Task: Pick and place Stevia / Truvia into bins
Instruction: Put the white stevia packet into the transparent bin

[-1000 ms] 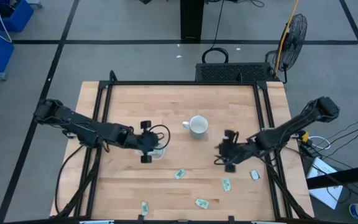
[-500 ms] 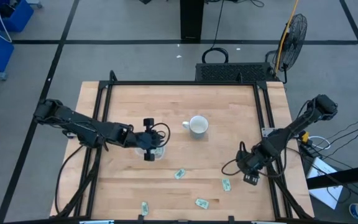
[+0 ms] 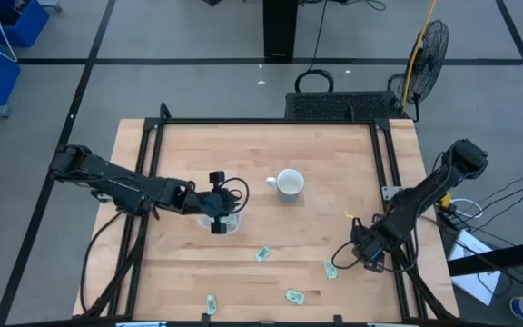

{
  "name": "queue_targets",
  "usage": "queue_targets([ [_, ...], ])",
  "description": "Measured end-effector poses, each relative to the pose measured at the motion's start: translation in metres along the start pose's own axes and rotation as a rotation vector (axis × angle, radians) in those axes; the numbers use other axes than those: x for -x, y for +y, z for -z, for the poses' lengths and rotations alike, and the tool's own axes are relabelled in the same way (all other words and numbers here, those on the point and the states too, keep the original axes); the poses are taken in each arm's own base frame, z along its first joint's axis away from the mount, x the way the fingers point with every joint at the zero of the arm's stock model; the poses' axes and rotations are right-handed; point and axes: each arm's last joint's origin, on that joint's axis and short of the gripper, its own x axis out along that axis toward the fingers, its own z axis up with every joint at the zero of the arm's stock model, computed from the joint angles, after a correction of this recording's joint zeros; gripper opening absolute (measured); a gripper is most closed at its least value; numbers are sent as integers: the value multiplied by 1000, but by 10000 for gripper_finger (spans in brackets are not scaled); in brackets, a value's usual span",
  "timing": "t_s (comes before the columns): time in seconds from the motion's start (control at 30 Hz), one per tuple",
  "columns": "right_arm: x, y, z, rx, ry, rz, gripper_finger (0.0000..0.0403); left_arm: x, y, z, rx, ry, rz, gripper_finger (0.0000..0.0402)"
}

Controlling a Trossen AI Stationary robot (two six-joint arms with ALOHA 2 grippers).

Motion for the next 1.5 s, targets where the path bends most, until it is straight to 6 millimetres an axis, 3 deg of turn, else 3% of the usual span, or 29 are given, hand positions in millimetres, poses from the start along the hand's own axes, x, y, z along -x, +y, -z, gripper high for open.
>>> queue_targets([
  [0.2, -20, -6, 1, -13, 26, -69, 157, 0, 0, 0, 26, 1, 0, 76],
  [0.4, -21, -9, 1, 2, -1, -38, 149, 0, 0, 0, 24, 1, 0, 76],
  [0.77, -12, -3, -2, 61, -95, -169, 16, 0, 0, 0, 21, 1, 0, 76],
  [0.87, -4, 3, -9, 68, -201, -271, 8, 1, -2, 0, 17, -2, 6, 76],
  [1.07, 16, 19, -40, 170, -625, -399, 14, 4, -10, 0, -3, -11, 26, 76],
  [1.33, 48, 14, -107, 363, -1301, -163, 10, 34, -13, 3, 32, -27, -54, 76],
  [1.5, 64, 10, -153, 527, -1505, -91, 21, 65, -4, 15, 47, -2, -195, 76],
])
